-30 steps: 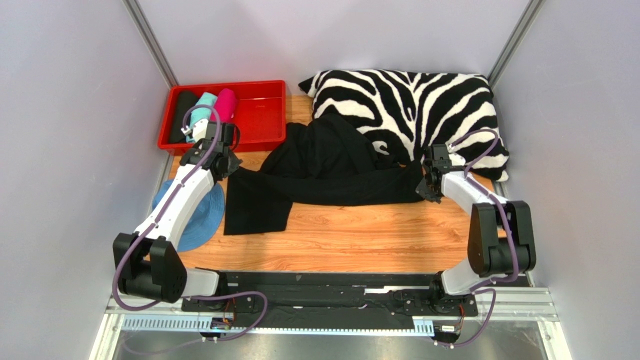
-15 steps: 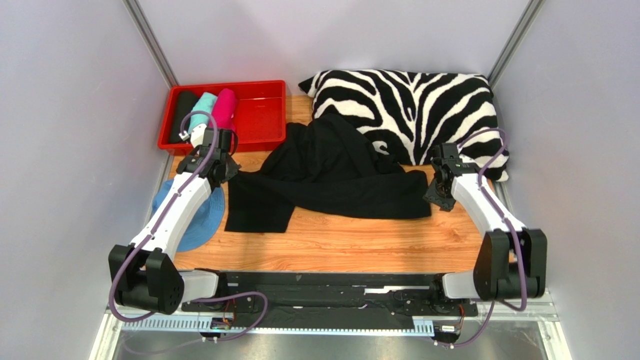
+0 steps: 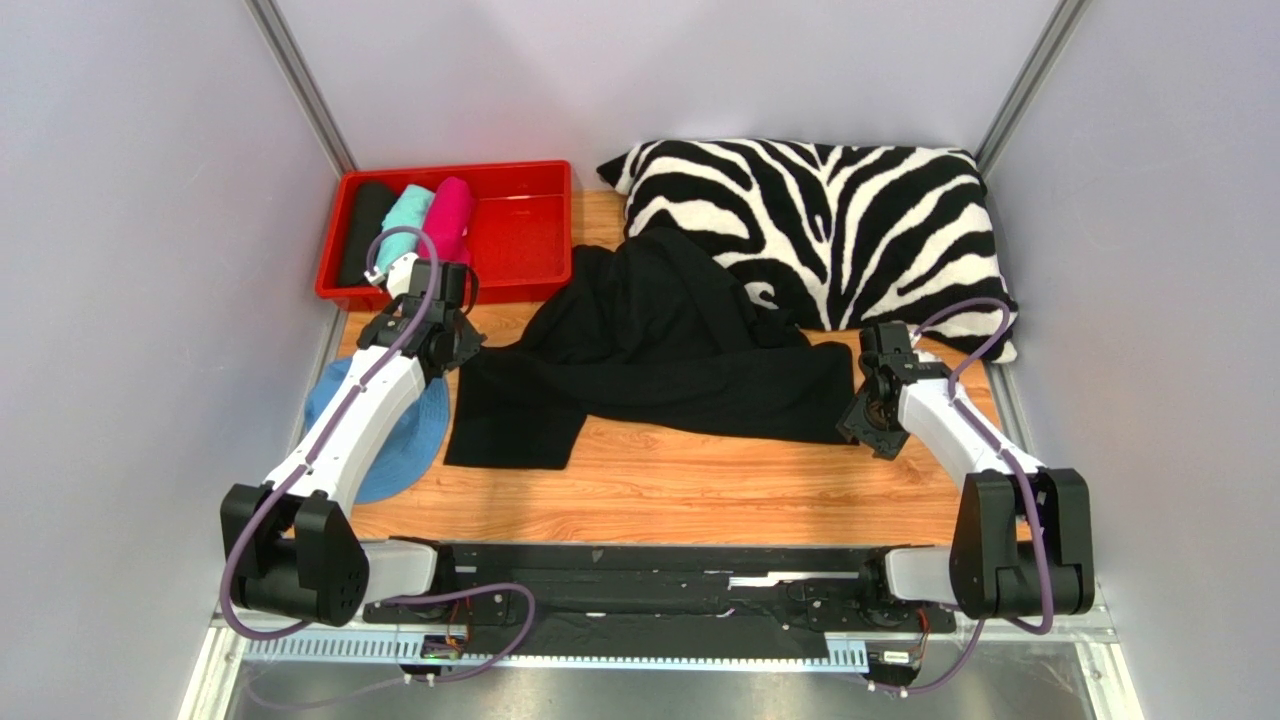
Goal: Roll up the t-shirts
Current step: Flatten out the T-shirt at the center of the board.
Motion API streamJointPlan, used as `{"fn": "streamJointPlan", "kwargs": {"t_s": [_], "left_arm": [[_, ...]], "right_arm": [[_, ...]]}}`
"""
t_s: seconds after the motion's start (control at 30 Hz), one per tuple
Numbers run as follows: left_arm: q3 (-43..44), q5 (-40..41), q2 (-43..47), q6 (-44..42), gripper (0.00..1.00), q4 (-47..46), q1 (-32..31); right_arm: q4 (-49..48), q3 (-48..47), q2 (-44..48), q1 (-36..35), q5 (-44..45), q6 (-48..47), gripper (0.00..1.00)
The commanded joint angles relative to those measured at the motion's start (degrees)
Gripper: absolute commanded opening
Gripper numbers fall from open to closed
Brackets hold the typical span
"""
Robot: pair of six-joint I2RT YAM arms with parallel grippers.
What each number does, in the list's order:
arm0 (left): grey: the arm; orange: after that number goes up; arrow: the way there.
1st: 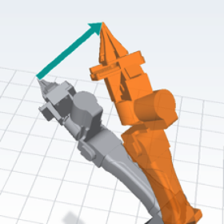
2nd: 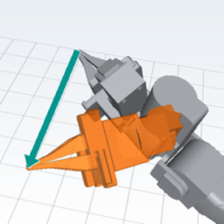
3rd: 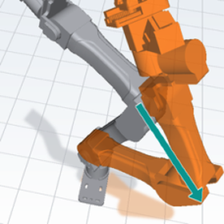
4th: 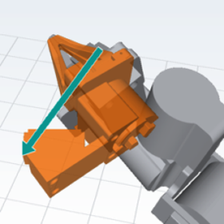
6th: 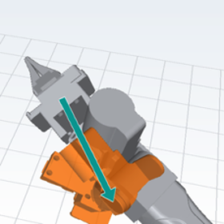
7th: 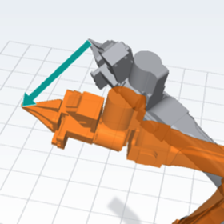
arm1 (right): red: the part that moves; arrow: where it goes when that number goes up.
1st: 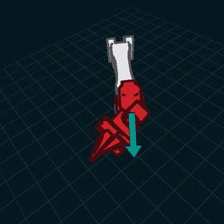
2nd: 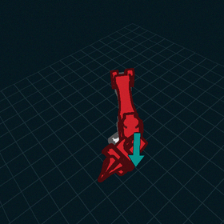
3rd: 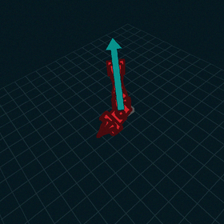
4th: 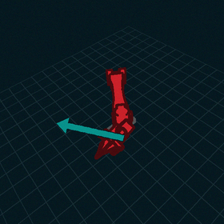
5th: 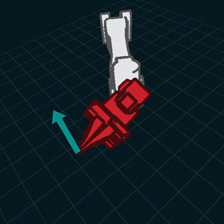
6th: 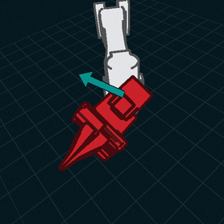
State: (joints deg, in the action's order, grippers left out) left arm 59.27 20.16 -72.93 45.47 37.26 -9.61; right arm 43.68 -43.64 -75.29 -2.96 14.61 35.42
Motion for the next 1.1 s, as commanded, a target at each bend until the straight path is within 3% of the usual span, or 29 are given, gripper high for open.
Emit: {"fn": "streamJointPlan", "kwargs": {"t_s": [0.0,0.53,1.07], "left_arm": [[-0.46,-0.3,0.5,-0.74,0.0,-2.19,0.38],[-0.82,-0.21,1.03,-1.09,0.0,-1.84,0.38],[-1.17,-0.3,1.47,-1.26,0.0,-1.4,0.38]], "right_arm": [[-7.81,3.03,0.4,0.15,-2.04,3.77,0.48],[-11.25,7.25,8.93,0.15,-1.78,12.22,0.49],[-16.52,7.16,-1.97,0.32,-1.43,13.45,0.5]]}}
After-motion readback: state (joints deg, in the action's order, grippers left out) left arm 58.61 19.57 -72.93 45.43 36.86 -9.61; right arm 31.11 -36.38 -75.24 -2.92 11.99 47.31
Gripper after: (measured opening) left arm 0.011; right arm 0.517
